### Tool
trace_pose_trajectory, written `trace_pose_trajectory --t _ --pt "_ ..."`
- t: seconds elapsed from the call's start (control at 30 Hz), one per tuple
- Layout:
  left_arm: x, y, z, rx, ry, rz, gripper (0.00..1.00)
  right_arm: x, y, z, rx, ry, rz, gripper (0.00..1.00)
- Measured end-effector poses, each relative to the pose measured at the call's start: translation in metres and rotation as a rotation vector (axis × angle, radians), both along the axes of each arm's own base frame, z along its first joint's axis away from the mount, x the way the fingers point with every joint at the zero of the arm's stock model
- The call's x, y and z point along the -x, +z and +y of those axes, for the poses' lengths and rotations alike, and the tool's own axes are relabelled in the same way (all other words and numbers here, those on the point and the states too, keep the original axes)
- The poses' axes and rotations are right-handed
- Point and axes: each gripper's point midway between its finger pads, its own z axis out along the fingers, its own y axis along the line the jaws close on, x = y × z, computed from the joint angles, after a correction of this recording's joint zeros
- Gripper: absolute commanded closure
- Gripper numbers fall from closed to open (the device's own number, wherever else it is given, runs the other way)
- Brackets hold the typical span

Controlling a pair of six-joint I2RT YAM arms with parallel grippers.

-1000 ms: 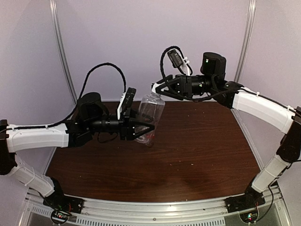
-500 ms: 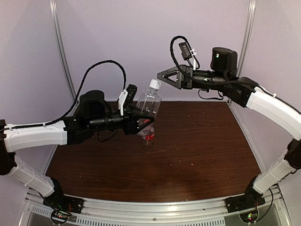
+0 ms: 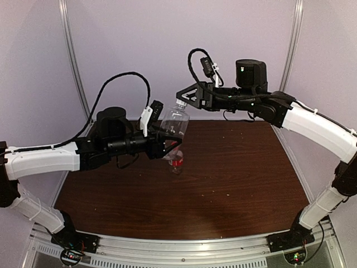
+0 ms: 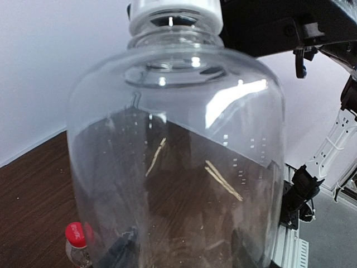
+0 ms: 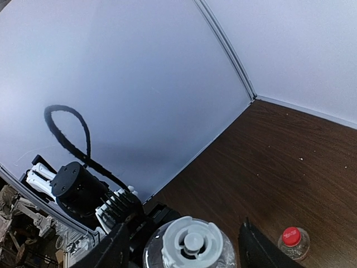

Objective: Unscrew the bottle caps

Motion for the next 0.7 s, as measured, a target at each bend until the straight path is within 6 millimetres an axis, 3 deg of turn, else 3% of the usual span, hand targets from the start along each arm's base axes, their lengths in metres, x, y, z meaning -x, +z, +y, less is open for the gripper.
trace_pose_trajectory --t 0.43,0.7 --pt "-0.0015 -0.0009 0.0008 -0.007 0.009 -0.006 0.56 -0.0016 -0.0112 0.0073 0.015 0.012 0.021 0.83" --pt "0.0013 0.0028 -0.0009 0.011 -0.011 -0.020 0.55 -0.0006 -0.0067 0.0068 0.010 0.047 -0.026 0.95"
